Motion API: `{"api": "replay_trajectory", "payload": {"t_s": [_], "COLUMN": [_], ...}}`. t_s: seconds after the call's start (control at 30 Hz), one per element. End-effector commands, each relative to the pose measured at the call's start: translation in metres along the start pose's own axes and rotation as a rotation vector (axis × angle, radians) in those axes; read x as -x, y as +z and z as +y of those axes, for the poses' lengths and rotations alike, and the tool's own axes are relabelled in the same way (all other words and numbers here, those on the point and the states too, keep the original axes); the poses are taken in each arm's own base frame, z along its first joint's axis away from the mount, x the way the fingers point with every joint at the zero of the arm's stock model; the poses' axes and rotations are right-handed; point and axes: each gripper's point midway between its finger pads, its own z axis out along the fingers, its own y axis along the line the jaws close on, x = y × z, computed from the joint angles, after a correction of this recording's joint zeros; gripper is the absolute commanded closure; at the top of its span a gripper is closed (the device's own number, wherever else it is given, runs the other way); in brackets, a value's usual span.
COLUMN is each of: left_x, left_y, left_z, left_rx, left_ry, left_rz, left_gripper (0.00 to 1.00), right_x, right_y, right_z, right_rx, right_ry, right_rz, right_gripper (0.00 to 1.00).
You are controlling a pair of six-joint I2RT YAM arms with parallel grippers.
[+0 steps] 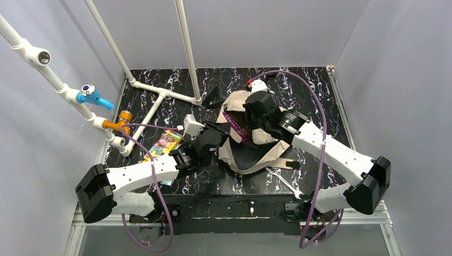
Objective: Pack the student bag
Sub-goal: Place the book in the student bag.
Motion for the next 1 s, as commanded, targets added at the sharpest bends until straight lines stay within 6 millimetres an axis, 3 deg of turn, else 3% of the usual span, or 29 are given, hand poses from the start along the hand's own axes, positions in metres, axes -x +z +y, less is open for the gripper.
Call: {"api": "replay_trajectory", "payload": {"t_s": [0.0,0.1,0.23,0.37,0.43,0.53,0.7,0.83,0.9,0.93,0.97], "left_x": [0.038,0.04,0.035,0.018,0.011,0.003,-0.019,-0.028,-0.043,-0.053,-0.054], "left_y": [-0.009,-0.011,-0.004,0.017,0.028,0.038,0.053,0.07,0.082,0.082,0.08], "left_z": [-0.074,-0.085,-0.083,-0.042,-0.021,-0.007,0.011,0.002,0.002,-0.001,0.006], "left_rx": [-0.202,-0.243,-0.241,-0.165,-0.144,-0.142,-0.115,-0.118,-0.113,-0.118,-0.096], "left_ry": [-0.212,-0.221,-0.196,-0.164,-0.147,-0.056,-0.006,0.059,0.063,0.1,0.136], "left_rz": [-0.118,-0.124,-0.132,-0.129,-0.12,-0.119,-0.084,-0.098,-0.06,-0.017,0.002], "left_gripper": [1.0,1.0,1.0,1.0,1.0,1.0,1.0,1.0,1.0,0.99,0.88], "right_x": [0.038,0.044,0.043,0.037,0.037,0.037,0.027,0.024,0.027,0.025,0.02], "right_y": [-0.023,-0.027,-0.027,-0.021,-0.022,-0.025,-0.019,-0.015,-0.016,-0.014,-0.012], "right_z": [0.015,0.017,0.018,0.0,0.006,0.016,0.022,0.023,0.02,0.016,0.01], "right_rx": [0.092,0.102,0.107,0.009,0.048,0.114,0.154,0.149,0.137,0.118,0.088], "right_ry": [0.082,0.09,0.09,0.072,0.045,0.043,0.044,0.042,0.033,0.017,0.004], "right_rz": [-0.133,-0.146,-0.141,-0.128,-0.132,-0.139,-0.114,-0.104,-0.111,-0.107,-0.1], "right_gripper": [0.99,0.99,0.99,0.99,0.99,0.99,0.99,0.99,0.99,0.99,0.99]}}
